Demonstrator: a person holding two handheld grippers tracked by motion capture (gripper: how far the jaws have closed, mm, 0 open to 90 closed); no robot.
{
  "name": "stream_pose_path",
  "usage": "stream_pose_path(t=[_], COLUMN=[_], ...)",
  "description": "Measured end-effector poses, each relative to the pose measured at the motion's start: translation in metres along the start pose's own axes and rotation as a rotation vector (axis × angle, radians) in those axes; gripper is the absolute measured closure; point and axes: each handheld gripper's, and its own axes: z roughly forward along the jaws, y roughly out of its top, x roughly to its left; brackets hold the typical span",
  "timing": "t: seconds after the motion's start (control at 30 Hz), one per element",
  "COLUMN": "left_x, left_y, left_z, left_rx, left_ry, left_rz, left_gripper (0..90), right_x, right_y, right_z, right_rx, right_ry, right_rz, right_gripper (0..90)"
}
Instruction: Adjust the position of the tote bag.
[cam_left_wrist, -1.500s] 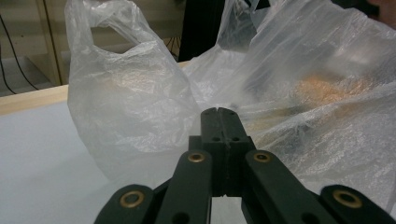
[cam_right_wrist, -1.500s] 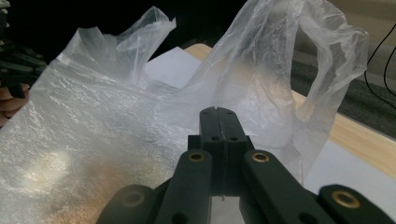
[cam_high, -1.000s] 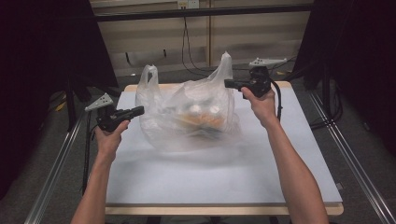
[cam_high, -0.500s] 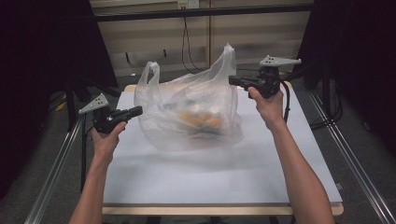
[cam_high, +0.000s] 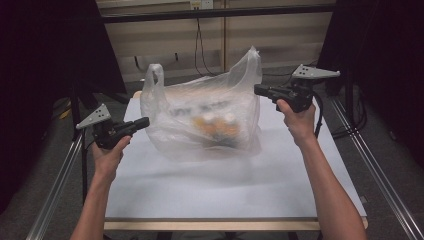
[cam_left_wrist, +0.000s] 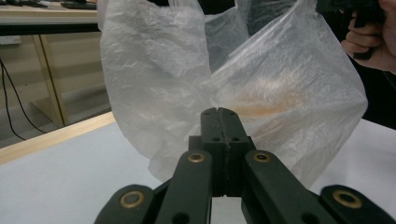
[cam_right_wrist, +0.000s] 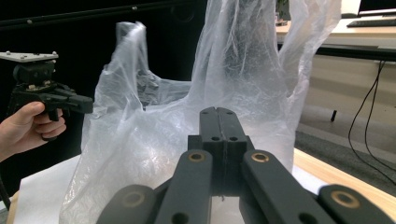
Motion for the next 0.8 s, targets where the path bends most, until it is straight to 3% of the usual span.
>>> stream_pose_path(t=[0.13, 0.33, 0.47, 0.63, 0.8], left_x=[-0.003, -0.007, -0.012, -0.019, -0.026], left_y=[-0.003, 0.000, 0.006, 0.010, 0.016], left_z=[-0.001, -0.004, -0.009, -0.009, -0.008], left_rx=[-0.013, -0.011, -0.037, -0.055, -0.059], left_ry=[-0.009, -0.011, -0.020, -0.056, -0.062], left_rz=[-0.008, 0.012, 0.023, 0.033, 0.064], left_gripper=[90.0, 90.0, 90.0, 90.0, 90.0], right_x=[0.003, 0.004, 0.009, 0.016, 0.016], right_y=[-0.005, -0.014, -0.016, -0.016, -0.015], right_z=[-0.012, -0.022, -0.029, -0.044, -0.061], right_rx=[-0.053, -0.073, -0.079, -0.073, -0.100], right_ry=[0.013, 0.008, 0.012, -0.005, -0.029], right_rz=[0.010, 0.018, 0.007, -0.020, -0.026], right_gripper=[90.0, 90.0, 90.0, 90.0, 90.0])
